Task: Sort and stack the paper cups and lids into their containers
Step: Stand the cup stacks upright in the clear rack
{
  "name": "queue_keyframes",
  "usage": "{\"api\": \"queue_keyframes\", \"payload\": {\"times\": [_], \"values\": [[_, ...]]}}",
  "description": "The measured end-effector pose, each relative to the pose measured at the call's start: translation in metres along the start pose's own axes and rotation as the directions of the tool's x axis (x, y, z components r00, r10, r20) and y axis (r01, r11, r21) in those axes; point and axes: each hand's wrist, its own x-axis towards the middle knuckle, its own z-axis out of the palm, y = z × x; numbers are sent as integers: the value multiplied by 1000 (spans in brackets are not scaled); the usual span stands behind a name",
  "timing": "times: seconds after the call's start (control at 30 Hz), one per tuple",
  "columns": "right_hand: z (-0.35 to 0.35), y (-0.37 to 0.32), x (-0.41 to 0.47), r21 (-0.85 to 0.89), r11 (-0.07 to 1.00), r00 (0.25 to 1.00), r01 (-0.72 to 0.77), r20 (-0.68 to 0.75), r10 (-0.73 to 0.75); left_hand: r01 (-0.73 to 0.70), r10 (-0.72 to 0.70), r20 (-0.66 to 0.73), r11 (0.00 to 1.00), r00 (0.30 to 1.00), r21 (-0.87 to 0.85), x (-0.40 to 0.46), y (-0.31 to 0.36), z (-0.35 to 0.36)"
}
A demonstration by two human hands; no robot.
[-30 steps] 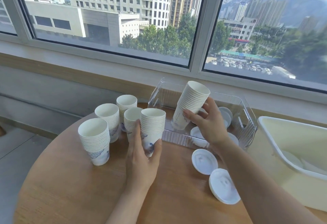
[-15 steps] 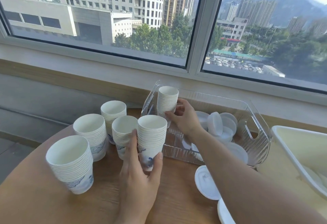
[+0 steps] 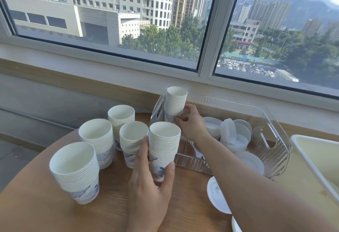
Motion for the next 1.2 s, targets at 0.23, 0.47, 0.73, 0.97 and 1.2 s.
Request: {"api": "queue_keyframes", "payload": {"times": [0.23,0.47,0.73,0.97,1.2], "values": [[-15,-7,-19,98,995,998,16,54,-22,-15,16,-3,1000,1000,19,-2,-4,0],[-67,-40,-120,475,869,963,139,141,-231,-11,11,15,1000,1000,-8,-4,4,0],[-83,-26,-163,241,939,934,245,200,-296,-111,117,73,990,990,-83,-4,15,11],[-83,-24,-151,223,939,962,261,20,-272,-117,127,91,987,988,-110,3,9,23],[-102,-27,-100,190,962,971,199,-172,-167,-104,106,116,994,988,-24,3,0,24]]}}
